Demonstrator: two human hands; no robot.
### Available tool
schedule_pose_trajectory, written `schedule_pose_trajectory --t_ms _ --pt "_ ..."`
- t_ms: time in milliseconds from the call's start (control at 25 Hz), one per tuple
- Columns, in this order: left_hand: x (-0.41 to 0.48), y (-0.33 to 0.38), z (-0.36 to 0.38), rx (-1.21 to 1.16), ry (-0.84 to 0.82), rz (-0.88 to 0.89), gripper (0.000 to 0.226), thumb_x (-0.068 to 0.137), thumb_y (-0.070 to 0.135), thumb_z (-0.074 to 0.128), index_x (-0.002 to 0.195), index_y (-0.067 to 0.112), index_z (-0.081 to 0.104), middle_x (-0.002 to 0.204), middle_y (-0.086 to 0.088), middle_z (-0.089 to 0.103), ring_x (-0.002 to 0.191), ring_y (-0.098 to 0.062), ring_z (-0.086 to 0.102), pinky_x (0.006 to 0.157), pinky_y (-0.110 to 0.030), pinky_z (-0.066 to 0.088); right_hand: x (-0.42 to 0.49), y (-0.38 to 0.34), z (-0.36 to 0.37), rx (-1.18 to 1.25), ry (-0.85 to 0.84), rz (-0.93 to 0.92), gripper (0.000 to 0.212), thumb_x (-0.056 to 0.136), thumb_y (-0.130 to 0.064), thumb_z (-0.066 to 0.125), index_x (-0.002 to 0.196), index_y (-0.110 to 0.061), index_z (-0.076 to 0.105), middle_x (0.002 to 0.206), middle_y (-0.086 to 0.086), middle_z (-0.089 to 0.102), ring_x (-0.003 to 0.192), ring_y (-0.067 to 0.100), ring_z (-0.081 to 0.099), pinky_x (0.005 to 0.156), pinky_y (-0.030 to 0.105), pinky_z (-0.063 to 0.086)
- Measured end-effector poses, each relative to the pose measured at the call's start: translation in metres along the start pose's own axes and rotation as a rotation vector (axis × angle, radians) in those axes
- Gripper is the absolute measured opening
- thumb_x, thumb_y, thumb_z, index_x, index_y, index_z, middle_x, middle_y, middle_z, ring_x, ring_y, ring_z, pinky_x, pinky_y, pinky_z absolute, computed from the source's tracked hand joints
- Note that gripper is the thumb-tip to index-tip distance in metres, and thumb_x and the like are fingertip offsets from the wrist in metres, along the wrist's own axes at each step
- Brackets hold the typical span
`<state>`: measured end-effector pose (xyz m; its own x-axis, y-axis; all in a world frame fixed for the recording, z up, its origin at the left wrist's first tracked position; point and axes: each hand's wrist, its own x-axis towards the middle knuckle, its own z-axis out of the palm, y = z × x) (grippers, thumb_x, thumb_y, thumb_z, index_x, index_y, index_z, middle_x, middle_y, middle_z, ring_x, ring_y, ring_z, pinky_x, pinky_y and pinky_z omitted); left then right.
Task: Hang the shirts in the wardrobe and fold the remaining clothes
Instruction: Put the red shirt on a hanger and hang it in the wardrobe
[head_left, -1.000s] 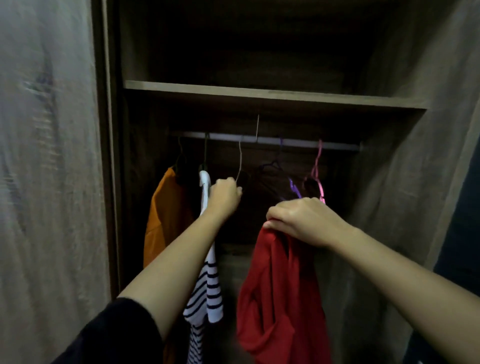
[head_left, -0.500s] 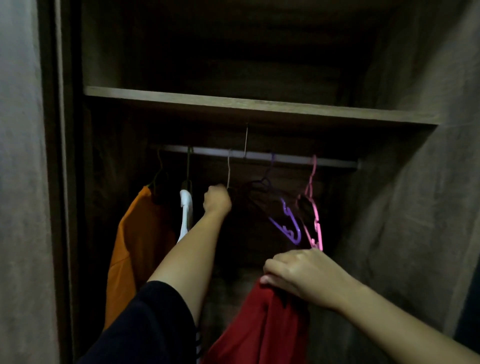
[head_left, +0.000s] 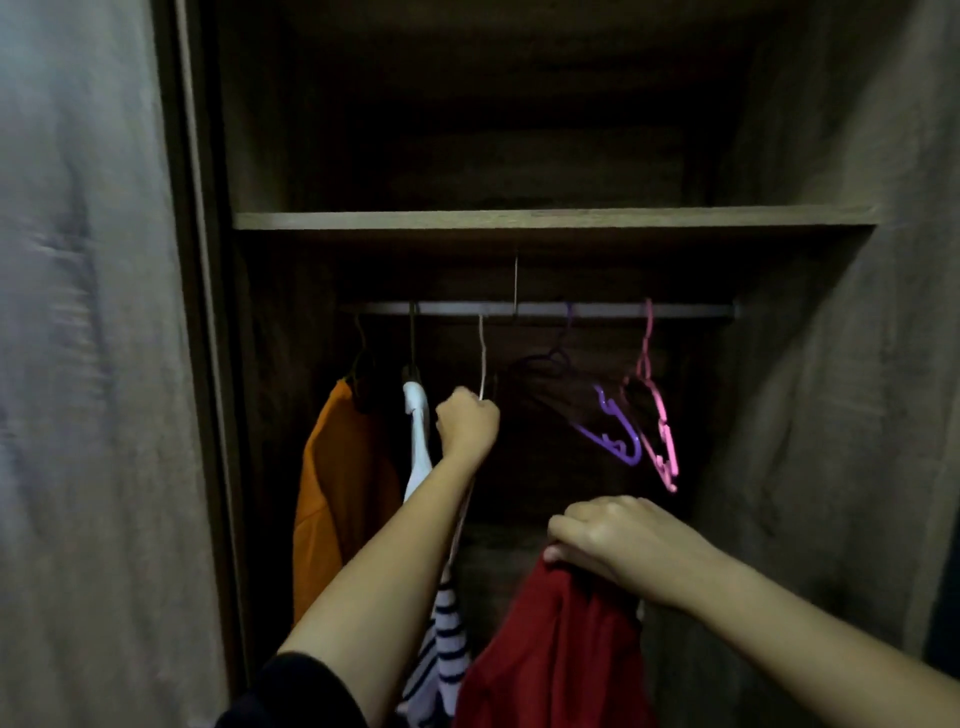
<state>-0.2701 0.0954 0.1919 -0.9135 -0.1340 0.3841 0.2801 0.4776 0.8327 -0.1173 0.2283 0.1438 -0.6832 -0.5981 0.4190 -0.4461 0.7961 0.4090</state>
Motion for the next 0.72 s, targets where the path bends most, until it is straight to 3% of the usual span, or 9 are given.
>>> schedule_pose_trajectory --t_ms 80,160,320,440,520,640,720 --pt "-0.033 -0.016 -0.022 -0.079 -0.001 0.062 0.021 0.086 0.014 0.05 0.093 0.002 0.066 0.094 -0.017 0.068 0.093 -0.03 0.061 0.076 -0.027 0.042 0.002 -0.014 -0.009 0.037 -0.139 0.054 0.052 0.09 -0.054 0.017 0.103 -0.018 0.054 0.1 0.003 0.062 0.093 0.027 0.064 0.066 0.036 0.051" --pt "-0.068 -0.036 -0.052 -0.139 0.008 0.111 0.017 0.084 0.02 0.054 0.081 0.007 0.066 0.074 -0.008 0.066 0.074 -0.02 0.06 0.065 -0.026 0.04 0.004 -0.031 -0.016 0.026 -0.228 0.088 0.042 0.098 -0.048 0.025 0.114 -0.018 0.05 0.114 0.004 0.058 0.107 0.028 0.058 0.078 0.037 0.048" --pt "-0.113 -0.076 -0.115 -0.193 0.029 0.217 0.019 0.087 0.032 0.062 0.075 0.017 0.06 0.043 0.009 0.055 0.043 -0.001 0.052 0.049 -0.017 0.037 0.016 -0.064 -0.019 0.032 -0.254 0.018 0.03 0.1 -0.033 0.033 0.124 -0.018 0.043 0.11 0.01 0.06 0.1 0.033 0.061 0.08 0.041 0.048" --pt "-0.13 -0.103 -0.16 -0.202 -0.007 0.275 0.012 0.092 0.029 0.057 0.082 0.026 0.064 0.047 0.008 0.046 0.045 -0.005 0.045 0.047 -0.021 0.035 0.021 -0.079 -0.022 0.054 -0.378 -0.144 0.023 0.099 -0.023 0.036 0.121 -0.027 0.04 0.1 0.014 0.058 0.091 0.035 0.061 0.073 0.038 0.044" --pt "-0.142 -0.125 -0.195 -0.238 -0.049 0.292 0.021 0.095 0.021 0.053 0.076 0.022 0.062 0.051 0.009 0.044 0.043 -0.003 0.04 0.043 -0.019 0.032 0.023 -0.09 -0.024 -0.04 -0.485 -0.251 0.027 0.099 -0.018 0.036 0.123 -0.023 0.046 0.105 0.014 0.056 0.094 0.034 0.06 0.074 0.038 0.043" --pt "-0.161 -0.156 -0.24 -0.259 -0.144 0.293 0.021 0.097 0.012 0.049 0.083 0.018 0.064 0.042 0.014 0.045 0.036 0.003 0.038 0.039 -0.01 0.029 0.024 -0.105 -0.024 -0.171 -0.611 -0.336 0.033 0.097 -0.012 0.037 0.127 -0.017 0.049 0.114 0.013 0.054 0.099 0.034 0.059 0.076 0.039 0.043" --pt "-0.171 -0.176 -0.263 -0.293 -0.196 0.257 0.021 0.097 0.011 0.048 0.083 0.016 0.063 0.04 0.01 0.039 0.033 0.001 0.032 0.036 -0.011 0.026 0.029 -0.112 -0.026 -0.212 -0.648 -0.364 0.032 0.096 -0.012 0.038 0.125 -0.014 0.05 0.117 0.013 0.052 0.099 0.034 0.06 0.076 0.039 0.042"
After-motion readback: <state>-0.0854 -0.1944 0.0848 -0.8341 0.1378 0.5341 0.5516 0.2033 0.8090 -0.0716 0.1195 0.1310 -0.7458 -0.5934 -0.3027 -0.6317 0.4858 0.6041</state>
